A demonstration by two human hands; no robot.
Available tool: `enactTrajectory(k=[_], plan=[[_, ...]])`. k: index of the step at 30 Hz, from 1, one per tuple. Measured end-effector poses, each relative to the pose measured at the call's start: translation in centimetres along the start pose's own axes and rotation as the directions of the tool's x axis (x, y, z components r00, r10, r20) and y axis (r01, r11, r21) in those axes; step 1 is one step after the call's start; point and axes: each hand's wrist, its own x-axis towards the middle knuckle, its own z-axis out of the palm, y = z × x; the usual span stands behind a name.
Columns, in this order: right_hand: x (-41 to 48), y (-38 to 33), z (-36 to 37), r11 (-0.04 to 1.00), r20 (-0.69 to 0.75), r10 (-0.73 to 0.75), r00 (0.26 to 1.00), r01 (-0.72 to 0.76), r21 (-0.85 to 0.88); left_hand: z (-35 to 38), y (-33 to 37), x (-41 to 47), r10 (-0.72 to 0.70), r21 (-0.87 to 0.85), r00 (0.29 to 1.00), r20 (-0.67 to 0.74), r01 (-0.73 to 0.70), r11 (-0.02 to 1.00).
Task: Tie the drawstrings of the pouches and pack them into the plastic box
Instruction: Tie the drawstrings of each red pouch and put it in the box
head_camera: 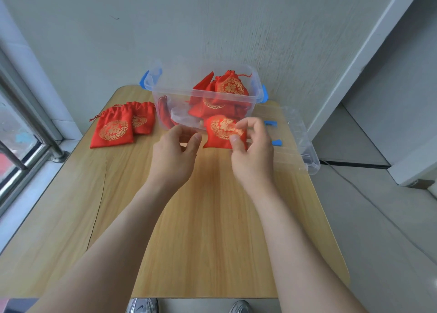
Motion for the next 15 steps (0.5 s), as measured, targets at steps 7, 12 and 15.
enactTrajectory(k=[7,12,15], plan=[[1.0,-2.5,0.9,0.968,-0.291,-0.252,0.923,0.242,-0.068,0.6,-1.6,-0.1,0.061,0.297,0.986,0.157,-0.106,0.949],[1.8,-3.3,1.9,0.943,-0.333,-0.332,0.882,0.314,-0.108,0.9,-1.5,-0.1,0.059,0.363,0.970,0.236,-0.144,0.921],[2.2,-4.0,3.0,0.945,-0.299,-0.326,0.897,0.308,-0.109,1.0,-1.6,-0.1,0.062,0.380,0.954,0.292,-0.176,0.908]])
